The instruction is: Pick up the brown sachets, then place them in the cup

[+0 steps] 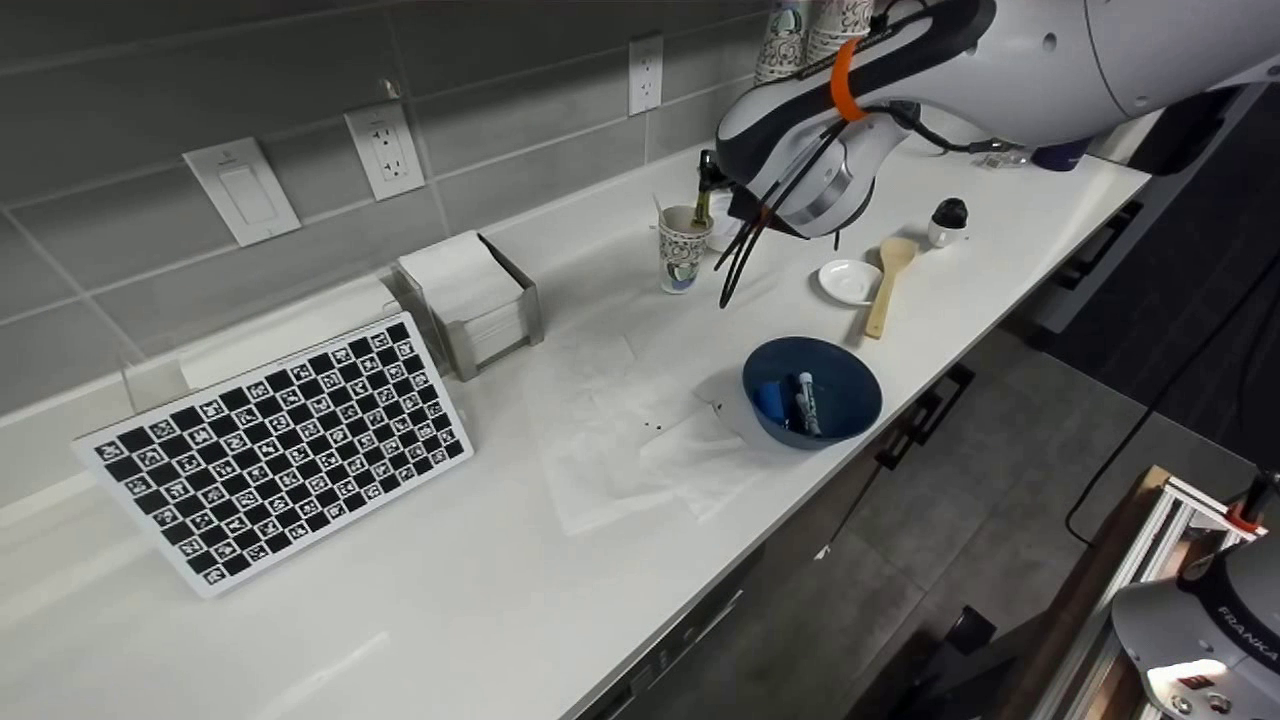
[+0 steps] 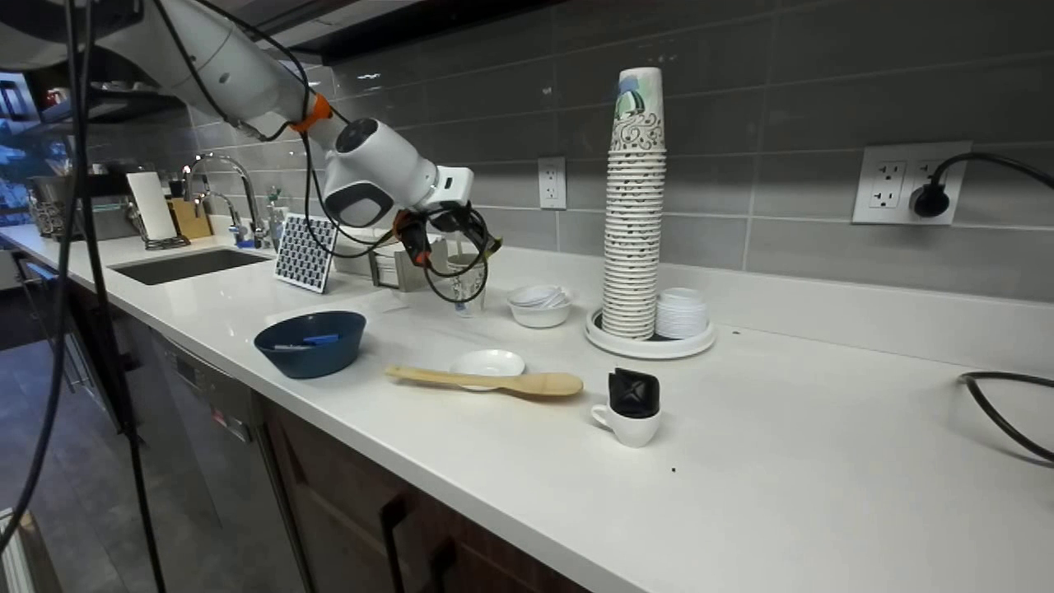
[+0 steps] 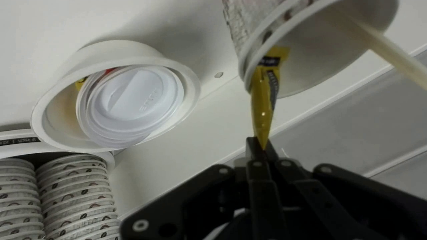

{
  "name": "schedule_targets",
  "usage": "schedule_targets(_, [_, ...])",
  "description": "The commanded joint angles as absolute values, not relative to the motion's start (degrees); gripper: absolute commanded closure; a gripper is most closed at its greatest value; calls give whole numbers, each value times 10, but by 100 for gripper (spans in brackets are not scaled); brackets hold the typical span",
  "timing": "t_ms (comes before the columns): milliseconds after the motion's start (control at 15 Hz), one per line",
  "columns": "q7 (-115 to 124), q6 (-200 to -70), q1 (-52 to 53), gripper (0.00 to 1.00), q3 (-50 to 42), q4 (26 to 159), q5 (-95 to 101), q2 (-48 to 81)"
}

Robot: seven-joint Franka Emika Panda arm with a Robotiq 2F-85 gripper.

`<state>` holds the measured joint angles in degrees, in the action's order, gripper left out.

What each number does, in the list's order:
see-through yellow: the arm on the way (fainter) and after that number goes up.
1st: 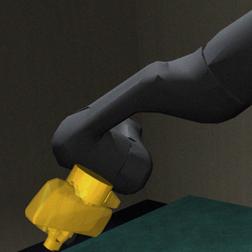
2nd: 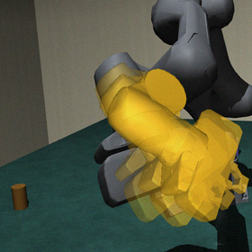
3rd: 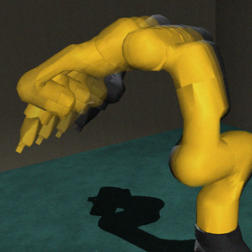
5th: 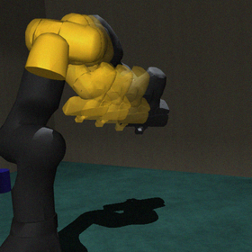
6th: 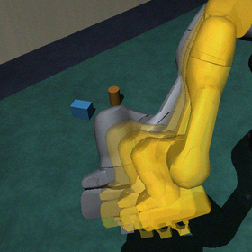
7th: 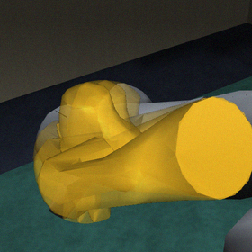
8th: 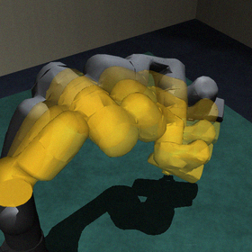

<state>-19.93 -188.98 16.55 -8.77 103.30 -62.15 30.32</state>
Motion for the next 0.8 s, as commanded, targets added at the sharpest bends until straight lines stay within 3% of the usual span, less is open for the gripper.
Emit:
schedule_targets(0, [-157,-1811,241,99,-180,1055,-600,286])
schedule_targets(400, [-67,-1703,318,100,-263,1040,-535,276])
schedule_targets(467, [-58,-1695,326,77,-273,1038,-524,274])
schedule_targets(733, [-29,-1672,346,52,-304,1034,-496,271])
